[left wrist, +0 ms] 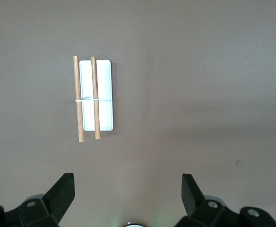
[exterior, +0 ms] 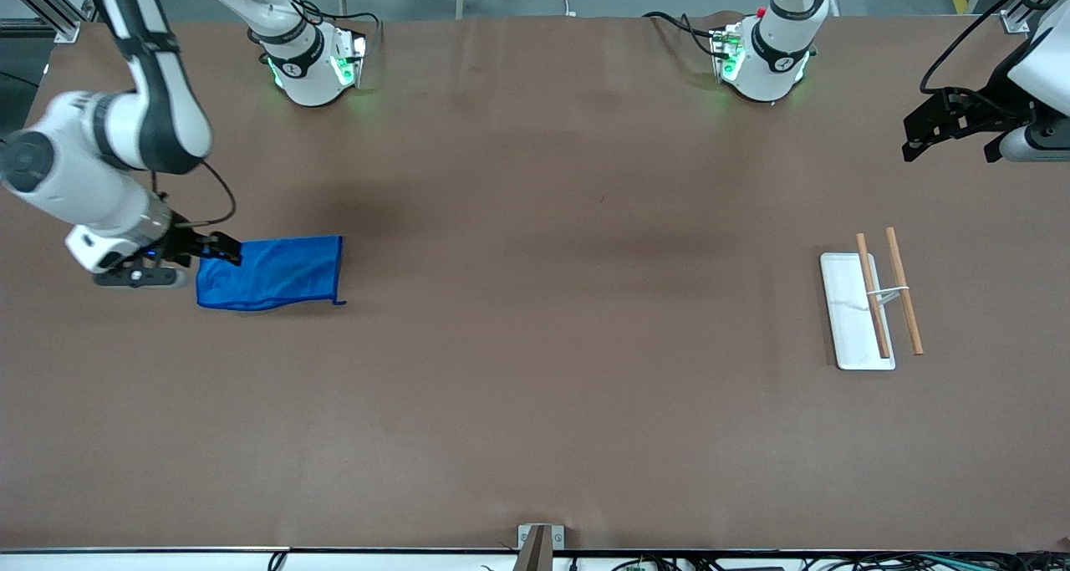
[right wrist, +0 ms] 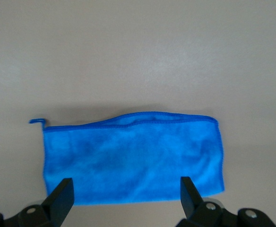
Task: Right arm passes towel to left arm to hang
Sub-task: 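Lower the right gripper onto the blue towel and close it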
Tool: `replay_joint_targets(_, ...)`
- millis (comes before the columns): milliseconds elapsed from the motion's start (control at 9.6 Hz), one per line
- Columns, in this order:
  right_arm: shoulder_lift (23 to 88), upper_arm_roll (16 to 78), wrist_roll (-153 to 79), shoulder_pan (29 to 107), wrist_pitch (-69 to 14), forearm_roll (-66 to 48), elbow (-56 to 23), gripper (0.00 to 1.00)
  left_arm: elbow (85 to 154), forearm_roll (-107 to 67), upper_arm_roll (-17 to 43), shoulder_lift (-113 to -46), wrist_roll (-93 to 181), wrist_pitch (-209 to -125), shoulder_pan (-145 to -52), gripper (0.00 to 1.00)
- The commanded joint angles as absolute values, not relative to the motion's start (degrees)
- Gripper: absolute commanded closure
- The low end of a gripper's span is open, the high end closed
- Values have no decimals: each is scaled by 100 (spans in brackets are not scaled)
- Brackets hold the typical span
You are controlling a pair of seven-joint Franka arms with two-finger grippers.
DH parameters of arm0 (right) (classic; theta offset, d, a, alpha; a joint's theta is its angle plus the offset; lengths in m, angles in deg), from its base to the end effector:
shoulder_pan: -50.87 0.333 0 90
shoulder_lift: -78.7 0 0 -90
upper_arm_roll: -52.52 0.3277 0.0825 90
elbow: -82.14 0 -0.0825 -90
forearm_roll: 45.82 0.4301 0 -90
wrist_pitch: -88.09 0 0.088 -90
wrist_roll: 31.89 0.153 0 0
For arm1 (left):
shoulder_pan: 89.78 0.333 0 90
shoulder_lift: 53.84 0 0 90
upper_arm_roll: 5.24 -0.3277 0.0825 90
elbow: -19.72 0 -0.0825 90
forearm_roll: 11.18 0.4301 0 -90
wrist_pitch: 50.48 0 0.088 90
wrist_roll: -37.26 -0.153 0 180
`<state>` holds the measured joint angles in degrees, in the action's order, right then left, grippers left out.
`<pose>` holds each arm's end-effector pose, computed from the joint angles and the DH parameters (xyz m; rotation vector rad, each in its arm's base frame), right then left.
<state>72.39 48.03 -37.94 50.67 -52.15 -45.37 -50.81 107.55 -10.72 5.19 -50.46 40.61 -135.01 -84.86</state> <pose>0.5500 -0.0455 0.2263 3.1362 0.0287 0.0268 0.5688 -0.0566 0.6353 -3.1225 0.0572 -0.0029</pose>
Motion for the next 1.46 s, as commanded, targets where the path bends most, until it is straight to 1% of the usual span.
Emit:
replay_joint_targets(0,6669,4804,-4231,5017,-6661,-4652,-5723,1,10769,-1180,522,-5164,3981,-13415,-8459,0)
replay_joint_targets(104,6431,4804,-4479,4921,-7121,-4643,-5856,1,10769,-1171,522,-5164,3990,-13415,-8459,0)
replay_joint_targets(312,5965,4821,-4464,4876,-7729,-4643,-5963,1,10769,-1180,522,-5164,3981,-13415,-8459,0)
replay_joint_targets(521,5954,4865,-4437,4920,-7784,-4617,-6076,5,10769,-1180,513,-5173,3981,-13415,-8459,0)
replay_joint_targets(625,5946,4874,-4437,4920,-7776,-4608,-6094,15,10778,-1180,522,-5173,3981,-13415,-8450,0)
replay_joint_targets(833,5954,4874,-4402,4903,-7723,-4608,-6086,86,10778,-1180,513,-5173,3981,-13415,-8442,0)
replay_joint_targets(938,5972,4874,-4228,4903,-7593,-4591,-6051,100,10778,-1180,513,-5164,3981,-13415,-8450,0)
replay_joint_targets(1042,6015,4883,-4113,4912,-7313,-4590,-5955,100,10787,-1189,513,-5172,3981,-13406,-8442,0)
replay_joint_targets(1354,6226,4883,-4024,4929,-5874,-4564,-5166,100,10787,-1189,513,-5172,3981,-13406,-8433,0)
